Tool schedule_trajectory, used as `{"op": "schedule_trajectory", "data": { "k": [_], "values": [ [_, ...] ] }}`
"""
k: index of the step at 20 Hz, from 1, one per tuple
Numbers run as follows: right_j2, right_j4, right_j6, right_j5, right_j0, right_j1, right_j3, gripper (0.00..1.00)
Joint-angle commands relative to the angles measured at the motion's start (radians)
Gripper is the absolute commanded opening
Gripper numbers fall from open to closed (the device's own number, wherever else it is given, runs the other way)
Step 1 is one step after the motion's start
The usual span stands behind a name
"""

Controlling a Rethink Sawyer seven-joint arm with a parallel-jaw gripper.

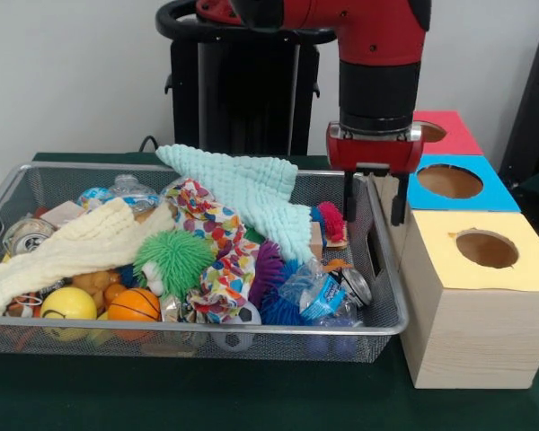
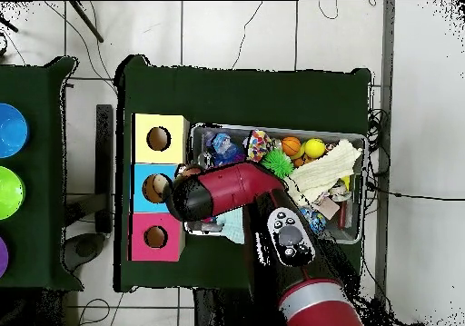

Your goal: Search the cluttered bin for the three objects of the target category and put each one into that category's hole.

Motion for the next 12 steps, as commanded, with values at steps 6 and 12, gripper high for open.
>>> {"op": "schedule_trajectory", "data": {
  "k": [6,12],
  "values": [
    [0.076,0.028,-0.093,0.183,-0.013,-0.101,0.053,1.0],
    [0.083,0.015,-0.106,0.188,-0.018,-0.096,0.03,1.0]
  ]
}}
